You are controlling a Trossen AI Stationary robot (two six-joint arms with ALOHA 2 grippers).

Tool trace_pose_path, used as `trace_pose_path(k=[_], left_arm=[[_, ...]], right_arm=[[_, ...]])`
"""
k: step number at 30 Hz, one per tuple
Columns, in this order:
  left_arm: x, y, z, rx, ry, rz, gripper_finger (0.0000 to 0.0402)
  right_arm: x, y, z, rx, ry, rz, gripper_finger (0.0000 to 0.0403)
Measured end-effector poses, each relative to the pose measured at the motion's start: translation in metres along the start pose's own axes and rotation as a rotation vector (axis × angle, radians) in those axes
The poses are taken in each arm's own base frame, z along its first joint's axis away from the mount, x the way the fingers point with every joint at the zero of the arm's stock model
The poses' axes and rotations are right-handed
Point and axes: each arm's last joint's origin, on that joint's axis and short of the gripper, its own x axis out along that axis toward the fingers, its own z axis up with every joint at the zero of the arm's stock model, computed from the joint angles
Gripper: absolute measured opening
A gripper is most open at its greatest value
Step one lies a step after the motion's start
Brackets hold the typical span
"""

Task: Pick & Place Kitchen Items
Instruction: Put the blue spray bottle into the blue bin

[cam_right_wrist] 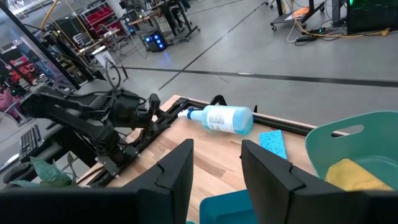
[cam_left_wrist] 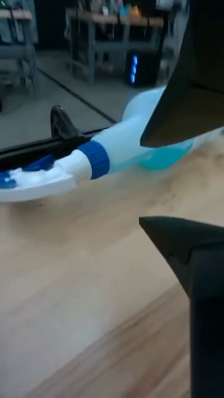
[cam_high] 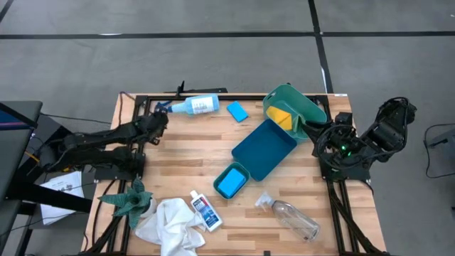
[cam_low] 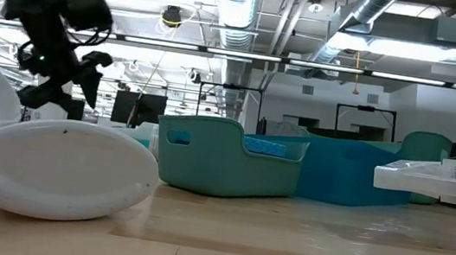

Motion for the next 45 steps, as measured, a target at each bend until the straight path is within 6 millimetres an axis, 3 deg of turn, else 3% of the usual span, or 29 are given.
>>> trace_pose_path(k=[7, 21, 45], left_arm=[[0.013, 0.016, 0.013, -0.153, 0.016, -0.119, 0.0219], [0.027, 0.024, 0.033, -0.279, -0.072, -0.137, 0.0178], [0.057, 0.026, 0.030, -0.302, -0.099, -0.102, 0.0177]], right_arm=[[0.000, -0.001, 0.000, -0.020, 0.001, -0.003, 0.0127], [-0.001, -0.001, -0.001, -0.022, 0.032, 0.005, 0.0127], [-0.001, -0.004, 0.000, -0.020, 0.051, 0.000, 0.0127]])
